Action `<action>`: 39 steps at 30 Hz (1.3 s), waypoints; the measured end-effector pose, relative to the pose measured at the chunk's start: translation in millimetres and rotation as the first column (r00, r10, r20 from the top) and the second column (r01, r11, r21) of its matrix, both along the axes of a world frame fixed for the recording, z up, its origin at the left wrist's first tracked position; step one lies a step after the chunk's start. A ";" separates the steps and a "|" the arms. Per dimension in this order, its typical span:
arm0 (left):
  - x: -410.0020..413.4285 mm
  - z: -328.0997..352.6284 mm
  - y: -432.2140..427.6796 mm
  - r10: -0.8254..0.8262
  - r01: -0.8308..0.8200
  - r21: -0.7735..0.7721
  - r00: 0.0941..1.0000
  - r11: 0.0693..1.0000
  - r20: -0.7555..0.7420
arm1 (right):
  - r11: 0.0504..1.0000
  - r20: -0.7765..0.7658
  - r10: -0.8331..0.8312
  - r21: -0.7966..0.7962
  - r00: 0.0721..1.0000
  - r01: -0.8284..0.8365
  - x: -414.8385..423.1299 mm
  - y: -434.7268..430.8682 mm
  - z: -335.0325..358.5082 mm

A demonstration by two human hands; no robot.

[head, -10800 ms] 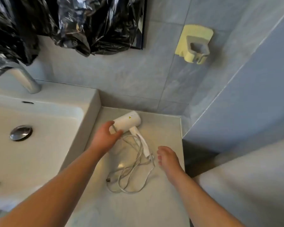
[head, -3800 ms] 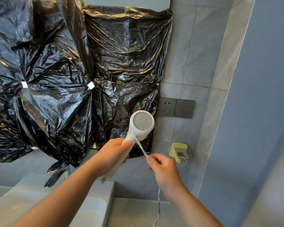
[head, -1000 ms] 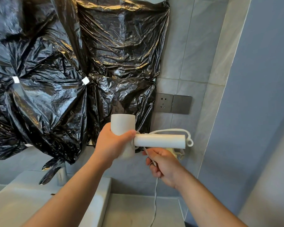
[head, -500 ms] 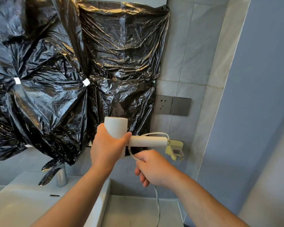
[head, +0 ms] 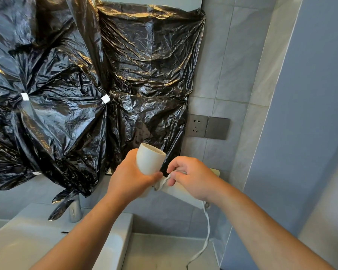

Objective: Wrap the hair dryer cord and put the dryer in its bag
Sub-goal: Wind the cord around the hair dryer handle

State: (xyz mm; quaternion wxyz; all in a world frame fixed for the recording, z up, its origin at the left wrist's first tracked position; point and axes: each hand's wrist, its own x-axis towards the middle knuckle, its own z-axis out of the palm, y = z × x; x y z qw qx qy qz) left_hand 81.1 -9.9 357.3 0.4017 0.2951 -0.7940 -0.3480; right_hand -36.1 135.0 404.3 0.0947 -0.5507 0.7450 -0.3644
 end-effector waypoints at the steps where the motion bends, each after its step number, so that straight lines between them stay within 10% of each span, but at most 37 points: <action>1: 1.4 0.5 0.9 -0.018 0.018 -0.014 0.999 1.000 0.027 | 1.000 -0.033 -0.016 0.013 0.999 0.016 -3.0 -0.6 1.8; 8: 3.2 -5.4 -0.7 -0.227 0.224 0.056 0.972 0.973 0.061 | 0.982 -0.411 -0.138 0.061 0.901 0.178 -21.4 -1.5 15.4; 21: 7.6 -7.0 -5.8 -0.581 0.630 0.375 0.775 0.680 -0.249 | 0.980 0.083 -0.188 -0.046 0.979 0.192 -32.0 -10.0 -18.5; 30: 3.6 -9.7 -0.4 -0.599 0.665 0.397 0.745 0.633 -0.294 | 0.975 0.099 -0.213 -0.038 0.972 0.217 -32.3 -12.0 -16.7; 35: -6.8 -18.2 9.2 -0.361 0.493 0.374 0.856 0.785 -0.371 | 0.951 0.442 -0.189 -0.139 0.877 0.275 -24.4 -14.5 -24.7; 39: -1.3 -10.8 16.6 -0.495 0.593 0.296 0.797 0.748 -0.345 | 0.943 0.264 -0.278 -0.108 0.923 0.315 -30.2 -17.0 -25.0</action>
